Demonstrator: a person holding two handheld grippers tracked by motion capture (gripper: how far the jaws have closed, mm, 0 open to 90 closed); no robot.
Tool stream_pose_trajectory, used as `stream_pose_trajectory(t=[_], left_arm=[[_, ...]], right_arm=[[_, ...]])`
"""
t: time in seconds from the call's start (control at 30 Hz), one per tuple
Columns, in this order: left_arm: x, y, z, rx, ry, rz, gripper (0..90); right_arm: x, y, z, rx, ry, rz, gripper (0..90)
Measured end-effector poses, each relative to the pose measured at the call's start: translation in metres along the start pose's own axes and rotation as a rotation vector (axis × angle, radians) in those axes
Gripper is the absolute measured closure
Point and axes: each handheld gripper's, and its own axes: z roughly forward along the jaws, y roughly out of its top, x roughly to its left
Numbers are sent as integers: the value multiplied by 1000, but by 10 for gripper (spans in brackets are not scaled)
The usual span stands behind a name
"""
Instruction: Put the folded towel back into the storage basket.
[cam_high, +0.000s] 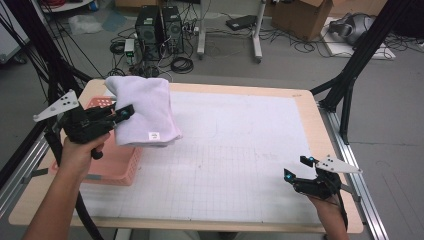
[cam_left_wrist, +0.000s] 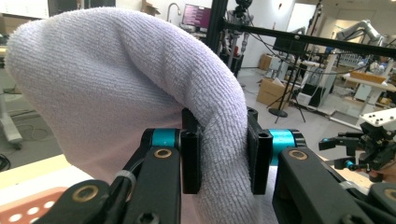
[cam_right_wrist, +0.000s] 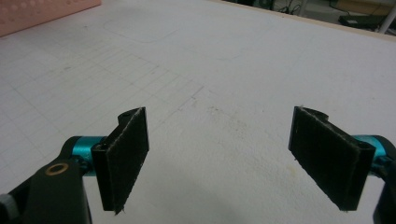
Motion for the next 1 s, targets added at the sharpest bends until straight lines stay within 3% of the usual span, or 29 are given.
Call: stream_pose_trajectory(t=[0.63,1.0], left_arm=[[24,8,-46,-37,76,-17,727],[33,3,-61,-39,100,-23,727]], right_arm=[[-2,-1,0,5,-11,3,189],[-2,0,1,8,-17,6,189]])
